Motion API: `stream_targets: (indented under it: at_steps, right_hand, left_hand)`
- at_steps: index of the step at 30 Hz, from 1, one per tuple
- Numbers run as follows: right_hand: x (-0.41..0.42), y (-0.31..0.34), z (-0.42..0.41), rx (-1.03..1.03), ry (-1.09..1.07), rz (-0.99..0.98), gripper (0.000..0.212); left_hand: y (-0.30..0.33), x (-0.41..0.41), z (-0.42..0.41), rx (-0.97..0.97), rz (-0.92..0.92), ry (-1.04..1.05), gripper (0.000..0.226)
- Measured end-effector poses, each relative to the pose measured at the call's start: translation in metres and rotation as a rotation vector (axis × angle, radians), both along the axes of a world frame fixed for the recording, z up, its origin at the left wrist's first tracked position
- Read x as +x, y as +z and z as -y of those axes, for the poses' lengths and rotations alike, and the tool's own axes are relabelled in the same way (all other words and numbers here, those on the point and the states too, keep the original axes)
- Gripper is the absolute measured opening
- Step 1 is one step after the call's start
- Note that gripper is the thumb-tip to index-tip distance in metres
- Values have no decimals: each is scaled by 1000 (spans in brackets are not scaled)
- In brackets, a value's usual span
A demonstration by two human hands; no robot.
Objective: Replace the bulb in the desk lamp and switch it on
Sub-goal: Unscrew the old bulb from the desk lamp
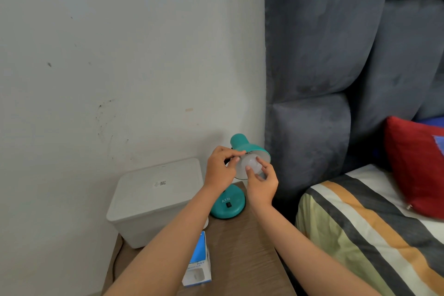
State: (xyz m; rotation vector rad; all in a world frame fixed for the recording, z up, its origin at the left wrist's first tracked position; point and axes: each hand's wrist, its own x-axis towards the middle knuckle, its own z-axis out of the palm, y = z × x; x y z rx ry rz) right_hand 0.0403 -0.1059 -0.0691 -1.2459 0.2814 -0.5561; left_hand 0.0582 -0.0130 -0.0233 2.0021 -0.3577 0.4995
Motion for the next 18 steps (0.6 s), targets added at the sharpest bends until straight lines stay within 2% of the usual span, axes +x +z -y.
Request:
stream_targets:
  at_steps: [5, 11, 18]
  right_hand:
    - [-2, 3, -1, 22, 30, -49, 50]
    - [-2, 5, 6, -103, 30, -56, 45]
    - [0, 4, 7, -5, 59, -20, 38]
  left_hand:
    - [0, 0, 0, -16, -6, -4, 24]
    - [-1, 1, 1, -4, 1, 1, 23]
    - [1, 0, 2, -13, -13, 1, 24]
